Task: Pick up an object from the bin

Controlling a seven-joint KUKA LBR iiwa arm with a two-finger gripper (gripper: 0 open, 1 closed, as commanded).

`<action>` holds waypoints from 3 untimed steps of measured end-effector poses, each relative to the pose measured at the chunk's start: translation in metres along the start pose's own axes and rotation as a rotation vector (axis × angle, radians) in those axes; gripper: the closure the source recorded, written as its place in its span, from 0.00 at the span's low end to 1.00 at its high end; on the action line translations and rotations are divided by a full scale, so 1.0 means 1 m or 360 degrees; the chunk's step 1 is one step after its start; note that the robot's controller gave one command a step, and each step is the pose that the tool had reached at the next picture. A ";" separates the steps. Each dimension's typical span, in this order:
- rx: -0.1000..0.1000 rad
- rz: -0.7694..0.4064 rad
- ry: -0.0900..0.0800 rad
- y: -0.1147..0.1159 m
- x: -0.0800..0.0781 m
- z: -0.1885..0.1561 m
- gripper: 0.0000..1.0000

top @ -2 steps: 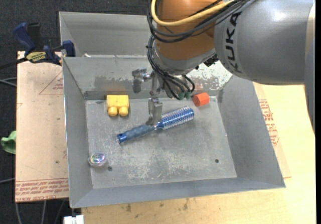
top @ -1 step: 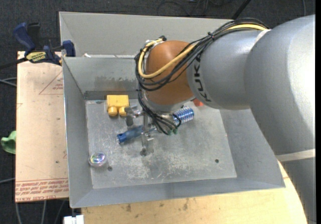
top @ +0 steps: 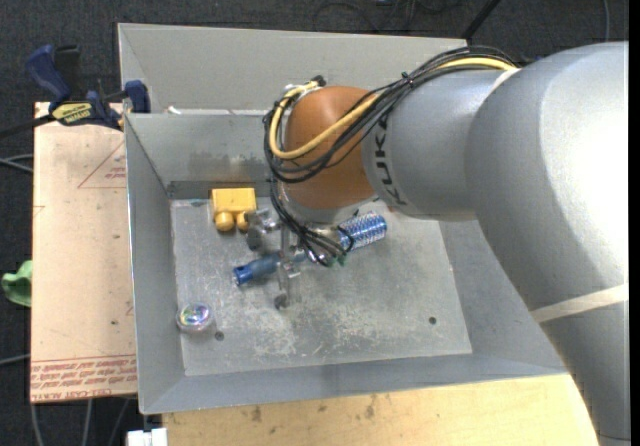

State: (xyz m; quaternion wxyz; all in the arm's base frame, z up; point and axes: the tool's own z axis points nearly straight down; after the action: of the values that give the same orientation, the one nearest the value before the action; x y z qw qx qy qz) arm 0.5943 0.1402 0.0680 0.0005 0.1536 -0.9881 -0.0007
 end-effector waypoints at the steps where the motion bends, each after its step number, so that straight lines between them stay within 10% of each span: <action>1: 0.0000 0.0001 -0.0005 0.000 -0.001 -0.003 1.00; 2: 0.0000 0.0001 -0.0004 0.000 -0.001 -0.002 0.00; 3: 0.0000 0.0001 -0.0005 -0.001 -0.001 -0.003 1.00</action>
Offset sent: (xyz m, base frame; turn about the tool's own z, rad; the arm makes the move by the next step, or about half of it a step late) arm 0.0000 0.0000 0.0000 0.0000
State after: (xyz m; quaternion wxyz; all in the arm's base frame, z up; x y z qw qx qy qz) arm 0.5950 0.1399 0.0706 -0.0010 0.1533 -0.9882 -0.0010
